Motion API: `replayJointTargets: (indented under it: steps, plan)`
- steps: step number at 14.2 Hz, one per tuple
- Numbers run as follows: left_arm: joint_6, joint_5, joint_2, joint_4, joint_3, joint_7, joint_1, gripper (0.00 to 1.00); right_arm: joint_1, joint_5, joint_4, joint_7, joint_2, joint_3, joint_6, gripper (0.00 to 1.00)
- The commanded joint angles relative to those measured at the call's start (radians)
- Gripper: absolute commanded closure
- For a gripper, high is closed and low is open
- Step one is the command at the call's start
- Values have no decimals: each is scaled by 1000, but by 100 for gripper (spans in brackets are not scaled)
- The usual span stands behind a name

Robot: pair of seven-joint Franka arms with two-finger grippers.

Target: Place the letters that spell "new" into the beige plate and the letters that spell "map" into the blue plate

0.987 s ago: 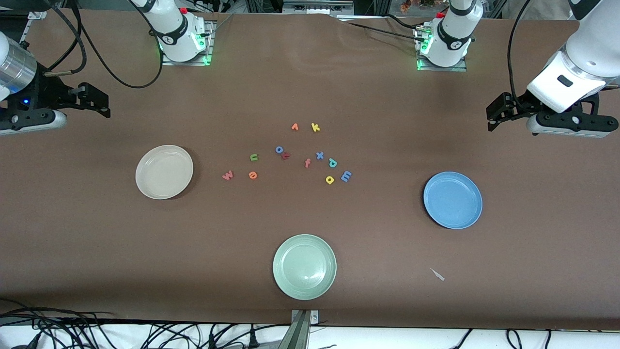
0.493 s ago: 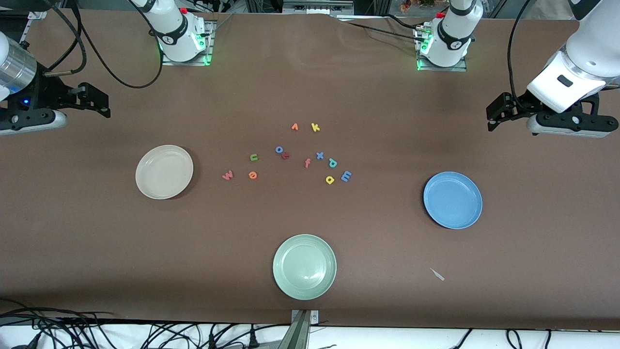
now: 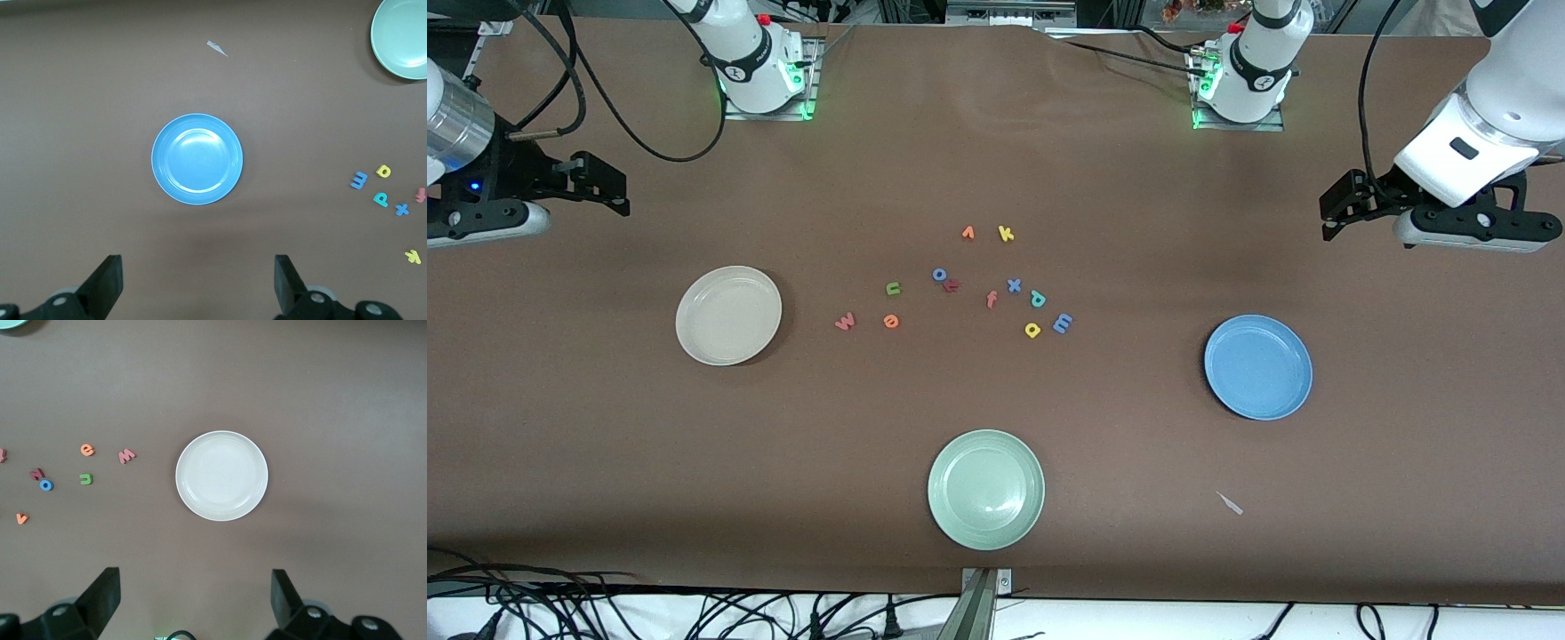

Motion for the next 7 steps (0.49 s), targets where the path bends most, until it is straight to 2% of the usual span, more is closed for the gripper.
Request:
replayJointTargets:
  steps: [1, 7]
  plan:
    - [-10, -23, -3, 7, 1, 0, 0, 0, -16, 16, -1, -5, -8, 13, 1, 0]
    - [-10, -21, -3, 7, 1, -1, 0, 0, -16, 21, -7, -5, -10, 13, 6, 0]
